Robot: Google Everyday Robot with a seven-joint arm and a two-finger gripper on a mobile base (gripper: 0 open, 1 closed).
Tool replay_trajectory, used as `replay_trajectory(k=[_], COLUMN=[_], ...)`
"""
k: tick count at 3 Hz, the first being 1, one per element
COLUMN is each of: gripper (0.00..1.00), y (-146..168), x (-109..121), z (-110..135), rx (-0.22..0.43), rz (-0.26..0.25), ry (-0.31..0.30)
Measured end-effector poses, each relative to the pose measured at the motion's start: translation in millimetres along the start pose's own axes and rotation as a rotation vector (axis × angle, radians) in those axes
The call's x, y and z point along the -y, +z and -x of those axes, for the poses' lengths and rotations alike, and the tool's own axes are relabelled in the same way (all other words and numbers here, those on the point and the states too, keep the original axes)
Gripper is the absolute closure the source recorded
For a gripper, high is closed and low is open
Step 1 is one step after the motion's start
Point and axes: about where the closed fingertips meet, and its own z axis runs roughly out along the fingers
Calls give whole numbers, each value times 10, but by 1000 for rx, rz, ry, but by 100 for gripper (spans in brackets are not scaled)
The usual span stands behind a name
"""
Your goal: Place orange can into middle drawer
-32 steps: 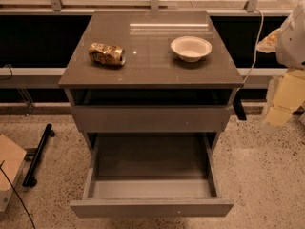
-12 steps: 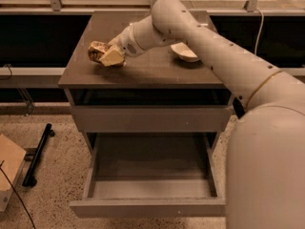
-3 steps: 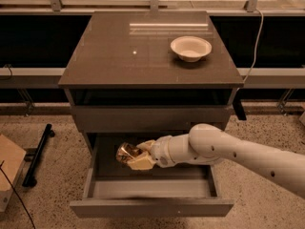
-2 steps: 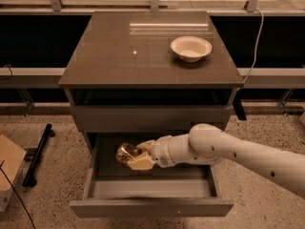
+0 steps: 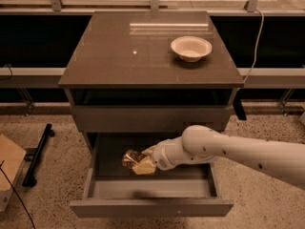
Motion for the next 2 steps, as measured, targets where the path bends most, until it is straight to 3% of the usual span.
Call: replay_trajectory(k=[1,2], gripper=[100,100], y=[136,200], x=[223,372], z=[-510,-875], rx=[-66,-82], rz=[-37,-69], ry=[66,122])
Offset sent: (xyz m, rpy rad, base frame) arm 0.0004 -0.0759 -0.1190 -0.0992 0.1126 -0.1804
